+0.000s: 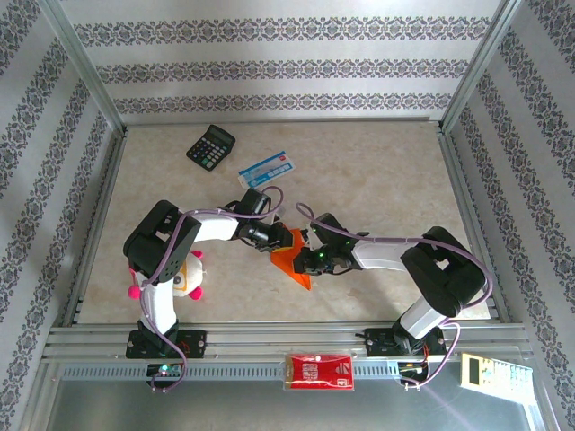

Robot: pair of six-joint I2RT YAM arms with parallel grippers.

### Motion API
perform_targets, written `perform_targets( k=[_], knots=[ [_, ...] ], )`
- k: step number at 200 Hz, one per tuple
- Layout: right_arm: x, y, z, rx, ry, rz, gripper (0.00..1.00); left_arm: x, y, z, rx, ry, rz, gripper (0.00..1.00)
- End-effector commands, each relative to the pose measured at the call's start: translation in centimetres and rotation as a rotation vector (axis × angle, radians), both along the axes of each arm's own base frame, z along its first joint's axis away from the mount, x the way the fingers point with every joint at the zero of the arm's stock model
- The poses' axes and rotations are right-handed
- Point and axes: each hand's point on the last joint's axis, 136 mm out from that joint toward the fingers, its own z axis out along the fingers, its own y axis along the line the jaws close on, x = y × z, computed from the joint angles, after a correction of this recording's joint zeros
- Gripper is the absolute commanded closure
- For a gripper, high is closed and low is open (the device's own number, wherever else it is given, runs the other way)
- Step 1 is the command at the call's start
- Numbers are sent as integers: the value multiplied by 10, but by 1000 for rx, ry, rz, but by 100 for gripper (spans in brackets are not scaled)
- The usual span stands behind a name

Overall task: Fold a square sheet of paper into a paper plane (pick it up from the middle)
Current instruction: Fourth fold the wing at the center of the table.

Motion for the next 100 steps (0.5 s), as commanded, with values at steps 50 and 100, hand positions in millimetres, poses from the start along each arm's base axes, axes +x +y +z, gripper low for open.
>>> perform_targets(
  k=[50, 100],
  knots=[
    [-22, -21, -15, -45, 53, -7, 93, -7, 7, -20, 86, 19, -19, 78],
    [-38, -27, -15, -44, 74, 5, 95, -8, 9, -21, 98, 19, -20, 78]
  ],
)
